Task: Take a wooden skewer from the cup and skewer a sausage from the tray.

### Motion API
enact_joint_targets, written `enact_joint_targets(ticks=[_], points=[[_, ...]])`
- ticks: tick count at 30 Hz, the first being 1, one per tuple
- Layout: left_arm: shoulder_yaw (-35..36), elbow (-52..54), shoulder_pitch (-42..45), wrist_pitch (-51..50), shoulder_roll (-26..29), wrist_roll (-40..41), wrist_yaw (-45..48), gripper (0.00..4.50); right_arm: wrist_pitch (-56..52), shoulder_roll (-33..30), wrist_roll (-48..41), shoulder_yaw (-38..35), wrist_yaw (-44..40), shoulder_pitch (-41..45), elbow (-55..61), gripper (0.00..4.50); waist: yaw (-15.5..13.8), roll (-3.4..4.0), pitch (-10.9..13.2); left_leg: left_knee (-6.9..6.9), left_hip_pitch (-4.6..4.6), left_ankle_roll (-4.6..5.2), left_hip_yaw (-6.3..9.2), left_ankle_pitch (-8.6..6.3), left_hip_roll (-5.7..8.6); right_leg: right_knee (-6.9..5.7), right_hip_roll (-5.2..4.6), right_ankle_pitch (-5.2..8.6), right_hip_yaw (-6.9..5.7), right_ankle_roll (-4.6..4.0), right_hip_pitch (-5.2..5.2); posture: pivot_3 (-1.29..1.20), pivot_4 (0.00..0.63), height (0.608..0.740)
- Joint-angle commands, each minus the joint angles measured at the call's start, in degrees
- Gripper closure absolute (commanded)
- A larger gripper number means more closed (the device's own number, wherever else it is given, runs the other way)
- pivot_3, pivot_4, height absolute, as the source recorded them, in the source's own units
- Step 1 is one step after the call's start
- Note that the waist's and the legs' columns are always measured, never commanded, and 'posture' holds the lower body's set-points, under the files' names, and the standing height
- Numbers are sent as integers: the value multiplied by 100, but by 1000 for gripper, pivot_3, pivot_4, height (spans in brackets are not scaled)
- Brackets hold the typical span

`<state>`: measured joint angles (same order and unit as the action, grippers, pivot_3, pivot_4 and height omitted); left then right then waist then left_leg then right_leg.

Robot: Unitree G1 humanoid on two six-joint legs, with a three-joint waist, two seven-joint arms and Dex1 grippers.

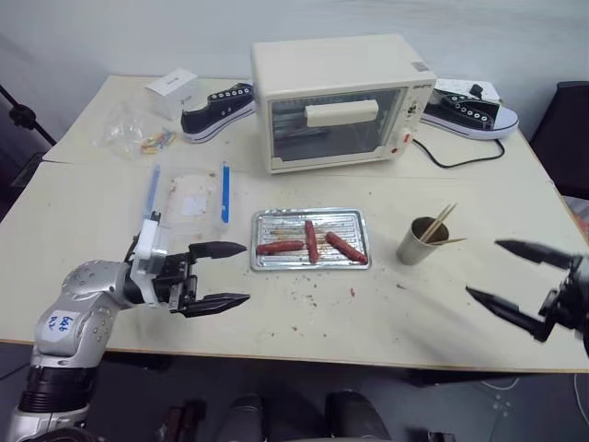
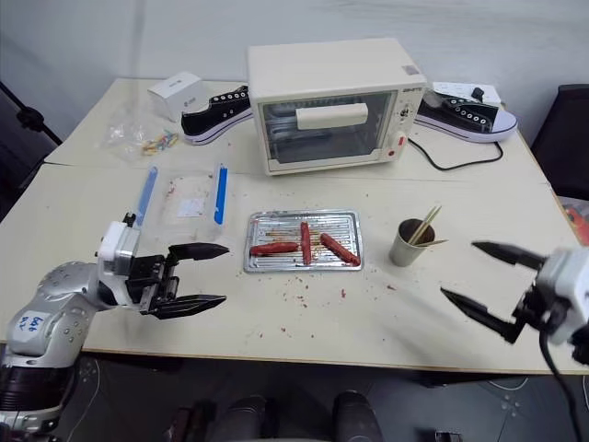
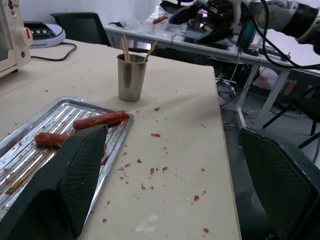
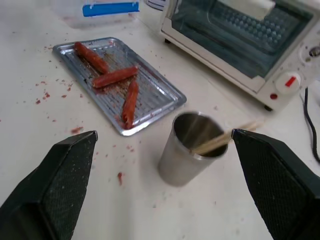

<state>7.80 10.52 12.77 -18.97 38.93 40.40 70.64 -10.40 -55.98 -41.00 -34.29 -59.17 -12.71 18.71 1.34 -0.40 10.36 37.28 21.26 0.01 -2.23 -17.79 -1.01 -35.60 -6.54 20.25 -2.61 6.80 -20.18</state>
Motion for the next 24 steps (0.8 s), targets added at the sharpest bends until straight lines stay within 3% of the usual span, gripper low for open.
enact_joint_targets(ticks=[1, 10, 11, 15, 24], points=[[8, 263, -25, -55, -49, 94, -61, 59, -353, -291, 73, 337, -261, 437, -368, 0, -25, -1, 1, 0, 2, 0, 0, 0, 0, -1, 1, 0, -5, 0, 0, 0, 150, 740], [12, 690, -235, -107, -283, 91, -443, 59, -366, -363, 796, 1440, -815, 1902, -1648, 0, -129, -2, 2, 17, 16, 14, -2, 0, 12, 5, -1, -7, -20, 14, 0, 0, 150, 740], [14, 730, -259, -122, -286, 100, -471, 21, -337, -348, 884, 1528, -852, 2019, -1758, 189, -127, -2, 2, 18, 16, 14, -3, 0, 12, 5, -1, -7, -21, 14, 0, 0, 150, 740], [12, 846, -339, -118, -317, 96, -569, 0, -237, -311, 1086, 1702, -1028, 2288, -2065, 1235, -127, -2, 2, 19, 16, 12, -3, 1, 11, 4, 1, -7, -25, 14, -1, 0, 150, 740], [-37, 917, -436, -13, -399, -3, -680, 0, -273, -335, 1133, 1717, -1434, 2720, -2352, 4445, -127, -2, 2, 22, 16, 12, -4, 1, 11, 6, 1, -7, -24, 14, -1, 0, 150, 740]])
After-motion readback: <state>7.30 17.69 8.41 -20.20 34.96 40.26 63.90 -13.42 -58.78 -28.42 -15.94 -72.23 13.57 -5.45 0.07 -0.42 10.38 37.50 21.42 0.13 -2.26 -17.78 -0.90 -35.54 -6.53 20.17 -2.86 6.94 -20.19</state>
